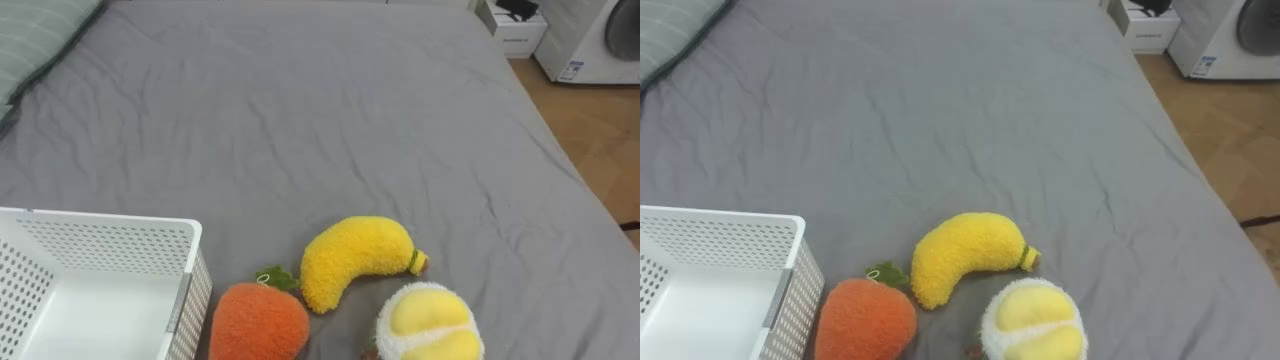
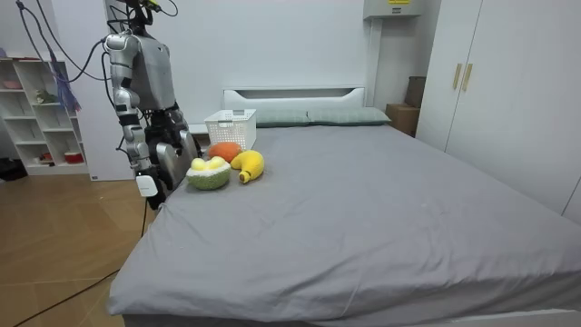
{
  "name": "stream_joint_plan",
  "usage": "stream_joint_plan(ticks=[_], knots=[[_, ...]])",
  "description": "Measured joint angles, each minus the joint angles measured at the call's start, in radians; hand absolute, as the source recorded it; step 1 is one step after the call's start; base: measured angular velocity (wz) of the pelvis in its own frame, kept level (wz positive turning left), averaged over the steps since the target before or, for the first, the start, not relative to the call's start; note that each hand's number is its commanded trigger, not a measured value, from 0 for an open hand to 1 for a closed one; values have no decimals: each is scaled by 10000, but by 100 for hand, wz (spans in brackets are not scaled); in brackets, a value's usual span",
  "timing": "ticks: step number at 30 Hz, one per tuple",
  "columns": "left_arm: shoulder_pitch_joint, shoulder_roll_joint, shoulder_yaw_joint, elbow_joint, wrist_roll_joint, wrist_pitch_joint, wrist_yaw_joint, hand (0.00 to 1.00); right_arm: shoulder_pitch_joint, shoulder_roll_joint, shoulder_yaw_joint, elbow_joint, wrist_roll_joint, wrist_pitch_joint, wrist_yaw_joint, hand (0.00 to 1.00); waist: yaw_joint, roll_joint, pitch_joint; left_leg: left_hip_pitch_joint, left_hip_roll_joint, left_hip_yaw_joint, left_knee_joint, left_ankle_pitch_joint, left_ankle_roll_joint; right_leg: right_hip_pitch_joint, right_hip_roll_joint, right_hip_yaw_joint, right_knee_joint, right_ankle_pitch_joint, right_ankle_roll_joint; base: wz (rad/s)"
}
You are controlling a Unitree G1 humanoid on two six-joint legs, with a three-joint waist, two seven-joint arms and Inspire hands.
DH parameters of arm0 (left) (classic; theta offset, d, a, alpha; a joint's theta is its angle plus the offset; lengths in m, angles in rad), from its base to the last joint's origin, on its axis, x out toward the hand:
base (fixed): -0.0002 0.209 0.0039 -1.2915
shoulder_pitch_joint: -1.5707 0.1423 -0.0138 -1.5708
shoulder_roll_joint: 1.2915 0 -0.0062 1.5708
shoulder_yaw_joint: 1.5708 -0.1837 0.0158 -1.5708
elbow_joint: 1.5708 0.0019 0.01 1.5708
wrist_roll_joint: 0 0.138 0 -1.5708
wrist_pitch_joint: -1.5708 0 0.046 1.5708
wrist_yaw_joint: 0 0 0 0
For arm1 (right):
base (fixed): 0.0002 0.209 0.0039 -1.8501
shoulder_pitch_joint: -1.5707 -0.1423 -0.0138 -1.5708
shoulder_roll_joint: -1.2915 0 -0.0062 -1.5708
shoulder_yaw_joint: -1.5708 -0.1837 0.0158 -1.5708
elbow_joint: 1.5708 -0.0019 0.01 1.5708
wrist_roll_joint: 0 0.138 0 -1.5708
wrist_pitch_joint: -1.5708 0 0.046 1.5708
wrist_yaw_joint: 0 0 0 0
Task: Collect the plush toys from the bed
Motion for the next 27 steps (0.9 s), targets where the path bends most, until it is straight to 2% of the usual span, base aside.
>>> stream_joint_plan(ticks=[13, 18, 20, 21, 24, 27], knots=[[-44, -16, 9, -10, -7, -5, 205, 0, 15, -1, -1, 123, 251, 12, 146, 0, -19, 15, -5, 16, -20, -122, 1, 1, 0, 105, 10, -110, -61, -2, 7, 2], [11, -19, 9, -10, -155, 10, 207, 0, 109, 18, -3, 247, 1125, 20, 137, 0, -38, -48, 29, 76, -24, -138, 2, 0, 0, 147, 15, -139, -70, -3, 8, 0], [11, -18, 15, -13, -188, 9, 206, 0, 107, 19, -11, 328, 1494, 25, 104, 0, -21, -1, 4, 80, -25, -139, 3, 0, 0, 149, 23, -149, -70, -4, 10, 0], [23, -16, 15, -13, -181, 9, 200, 0, 127, 17, -43, 347, 1732, 36, 64, 0, -36, -33, 18, 81, -28, -139, 4, 0, 0, 146, 22, -144, -70, -6, 11, 0], [133, -19, 413, -11, 50, 21, 175, 0, 183, 14, -849, 420, 1911, 237, -138, 0, -102, -64, 6, 92, -30, -152, 1, 0, 1, 139, 12, -138, -55, -7, 11, 0], [175, -15, 1072, -21, 140, 24, 176, 0, 232, -46, -1706, 434, 2356, 236, -336, 0, -248, -170, -29, 114, -29, -150, 1, 0, 0, 131, 17, -142, -55, -9, 12, 0]])
